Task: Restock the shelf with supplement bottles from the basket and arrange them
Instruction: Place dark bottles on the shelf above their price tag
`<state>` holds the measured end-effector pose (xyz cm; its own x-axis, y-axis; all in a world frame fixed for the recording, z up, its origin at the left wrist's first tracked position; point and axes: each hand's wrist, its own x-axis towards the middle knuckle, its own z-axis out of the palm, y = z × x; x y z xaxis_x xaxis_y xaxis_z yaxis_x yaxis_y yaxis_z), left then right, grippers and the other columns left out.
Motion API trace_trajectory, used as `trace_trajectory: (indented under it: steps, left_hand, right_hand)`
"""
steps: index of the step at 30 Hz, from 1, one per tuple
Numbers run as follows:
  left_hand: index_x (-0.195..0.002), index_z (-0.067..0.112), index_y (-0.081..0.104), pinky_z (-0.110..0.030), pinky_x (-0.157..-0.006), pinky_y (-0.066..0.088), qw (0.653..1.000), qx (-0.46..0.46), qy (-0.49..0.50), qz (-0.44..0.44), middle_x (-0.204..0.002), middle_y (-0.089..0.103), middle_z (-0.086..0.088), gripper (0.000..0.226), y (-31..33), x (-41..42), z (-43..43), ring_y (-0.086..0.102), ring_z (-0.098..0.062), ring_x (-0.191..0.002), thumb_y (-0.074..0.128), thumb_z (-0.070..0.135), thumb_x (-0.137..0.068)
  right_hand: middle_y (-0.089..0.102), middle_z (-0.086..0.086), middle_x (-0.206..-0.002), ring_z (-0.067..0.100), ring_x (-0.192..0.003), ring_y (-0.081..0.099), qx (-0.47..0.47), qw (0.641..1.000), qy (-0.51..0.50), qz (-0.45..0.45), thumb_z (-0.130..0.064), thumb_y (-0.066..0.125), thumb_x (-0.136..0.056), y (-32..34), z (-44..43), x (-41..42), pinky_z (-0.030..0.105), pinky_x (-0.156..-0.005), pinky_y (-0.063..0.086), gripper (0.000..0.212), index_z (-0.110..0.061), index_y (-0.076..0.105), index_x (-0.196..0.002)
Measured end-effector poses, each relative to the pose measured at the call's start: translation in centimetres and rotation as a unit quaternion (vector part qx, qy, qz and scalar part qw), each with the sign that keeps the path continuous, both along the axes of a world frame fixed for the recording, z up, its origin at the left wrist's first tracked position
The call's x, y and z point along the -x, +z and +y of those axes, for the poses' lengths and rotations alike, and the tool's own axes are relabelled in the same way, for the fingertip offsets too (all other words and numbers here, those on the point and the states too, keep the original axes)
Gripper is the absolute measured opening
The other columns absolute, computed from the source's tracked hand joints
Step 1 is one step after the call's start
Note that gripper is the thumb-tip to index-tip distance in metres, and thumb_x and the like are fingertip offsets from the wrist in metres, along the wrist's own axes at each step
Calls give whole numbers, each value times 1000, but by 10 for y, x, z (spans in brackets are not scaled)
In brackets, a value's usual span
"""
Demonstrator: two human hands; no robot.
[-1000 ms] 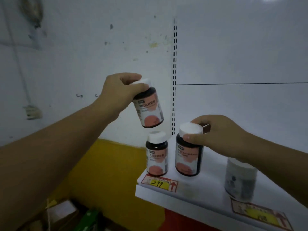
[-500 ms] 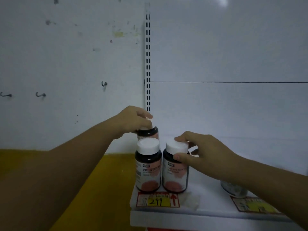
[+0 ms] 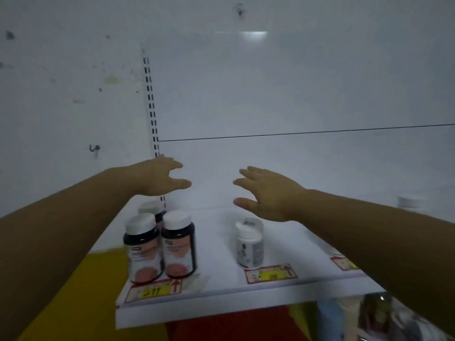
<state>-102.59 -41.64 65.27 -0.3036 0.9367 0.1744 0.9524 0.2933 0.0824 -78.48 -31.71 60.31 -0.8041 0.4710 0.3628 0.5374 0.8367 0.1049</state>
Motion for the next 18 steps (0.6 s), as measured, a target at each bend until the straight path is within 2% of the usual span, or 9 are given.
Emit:
trace_trajectory:
  steps: [2,5,10,14,16,18]
  left_hand:
    - [-148,29,12,-51,-118,-1,998,31,-8,62,-160,-5,1,77,1,-43,9,-7,-18,-147,31,68,-84]
    - [-148,32,6,-54,-116,-4,994,53,-46,80,-160,-10,1,76,-6,-127,25,-10,-18,-147,21,70,-84]
    - [-148,25,13,-44,-120,4,987,20,-155,19,-160,6,-2,72,-26,-284,54,2,-19,-147,28,63,-88]
    - [-145,25,26,-33,-114,19,965,-11,-259,-31,-156,26,1,64,-51,-399,73,26,-18,-142,39,56,-90]
    - [-141,27,35,-28,-108,27,950,-5,-305,-69,-150,38,0,59,-75,-445,79,38,-17,-134,44,54,-88]
    - [-140,26,37,-25,-108,27,937,48,-339,-66,-148,41,-1,60,-107,-481,87,41,-17,-133,46,53,-88]
  right_hand:
    - [10,7,-159,22,-146,5,-4,999,-35,-25,-56,27,-92,2,4,-46,38,-118,10,64,-21,20,-146]
    - [8,6,-159,22,-146,4,-1,997,-67,-33,-57,27,-92,-4,2,-128,38,-117,9,66,-22,16,-147]
    - [9,7,-159,23,-146,4,-3,992,-116,-55,-56,28,-92,-22,-5,-277,41,-118,11,66,-21,15,-147]
    - [13,8,-158,23,-146,8,18,985,-161,-53,-56,31,-91,-37,-10,-381,41,-117,14,67,-21,18,-146]
    - [24,7,-155,24,-143,20,47,980,-186,-44,-57,34,-90,-45,-11,-428,41,-114,22,65,-23,23,-145]
    - [40,4,-147,25,-132,38,90,971,-219,-32,-60,36,-88,-59,-10,-471,39,-105,33,62,-26,34,-139]
